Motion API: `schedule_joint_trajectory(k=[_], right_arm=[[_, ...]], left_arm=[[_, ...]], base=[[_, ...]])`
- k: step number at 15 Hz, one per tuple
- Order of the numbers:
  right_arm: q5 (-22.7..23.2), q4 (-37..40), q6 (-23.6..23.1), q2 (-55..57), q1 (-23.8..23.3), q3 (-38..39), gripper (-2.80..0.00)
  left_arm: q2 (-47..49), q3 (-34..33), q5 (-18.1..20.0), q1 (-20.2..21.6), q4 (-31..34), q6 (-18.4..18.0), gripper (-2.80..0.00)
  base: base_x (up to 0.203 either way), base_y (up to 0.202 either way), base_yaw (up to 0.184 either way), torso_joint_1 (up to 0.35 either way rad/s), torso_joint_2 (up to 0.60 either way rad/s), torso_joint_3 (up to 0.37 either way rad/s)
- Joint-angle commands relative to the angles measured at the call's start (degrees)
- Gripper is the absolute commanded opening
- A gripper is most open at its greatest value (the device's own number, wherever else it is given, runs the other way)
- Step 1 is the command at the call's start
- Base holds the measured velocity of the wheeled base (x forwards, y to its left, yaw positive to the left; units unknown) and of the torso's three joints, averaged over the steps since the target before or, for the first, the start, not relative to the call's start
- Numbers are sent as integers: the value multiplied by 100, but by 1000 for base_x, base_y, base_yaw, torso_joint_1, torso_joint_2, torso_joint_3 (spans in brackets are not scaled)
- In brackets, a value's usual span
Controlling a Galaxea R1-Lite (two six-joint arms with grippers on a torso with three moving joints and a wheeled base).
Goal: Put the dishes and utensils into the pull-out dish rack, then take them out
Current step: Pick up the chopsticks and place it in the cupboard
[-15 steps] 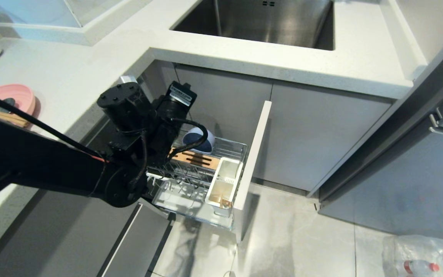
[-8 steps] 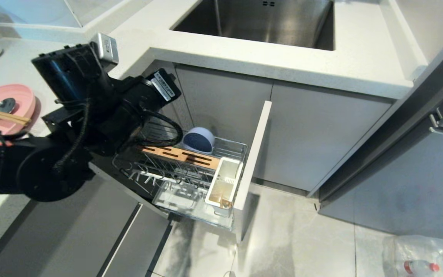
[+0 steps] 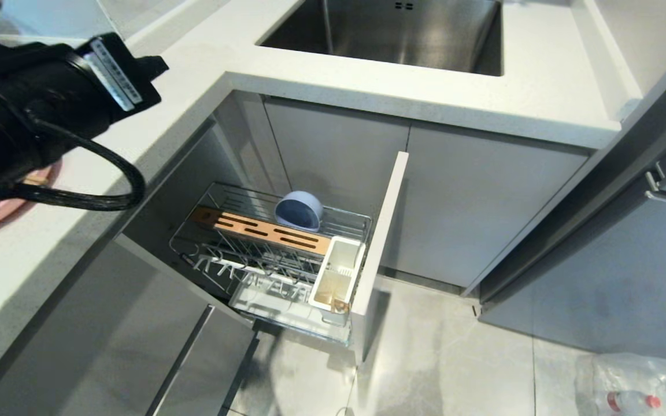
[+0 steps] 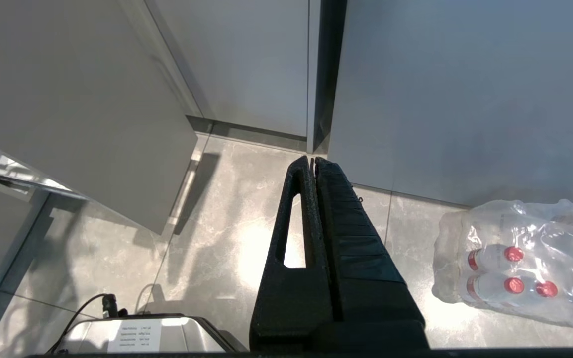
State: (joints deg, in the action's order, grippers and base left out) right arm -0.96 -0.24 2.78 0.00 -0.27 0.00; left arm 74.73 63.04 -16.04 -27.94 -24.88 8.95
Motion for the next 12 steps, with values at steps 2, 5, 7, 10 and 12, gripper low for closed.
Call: schedule_joint_trajectory(k=[2,5,7,10,12], right_arm=[[-1,-2,3,9,0,0,-280],[-1,-2,3,9,0,0,-280],[-1,-2,4,9,0,0,-280],[-1,-2,3,9,0,0,-280],[-1,-2,4,9,0,0,-280]], left_arm=[[-484,513,-395,8,851,3,-280],[-474,1080,-1457,16,1406,-23,-280],[-444,1268,-2085,33,1593,-154,-280],[-419,1296,-2588,389,1634,-459,-280],[-367,1271,-2586,1229,1664,-485,-280]], base=[[0,0,0,0,0,0],[0,0,0,0,0,0],[0,0,0,0,0,0],[0,0,0,0,0,0],[0,0,0,0,0,0]])
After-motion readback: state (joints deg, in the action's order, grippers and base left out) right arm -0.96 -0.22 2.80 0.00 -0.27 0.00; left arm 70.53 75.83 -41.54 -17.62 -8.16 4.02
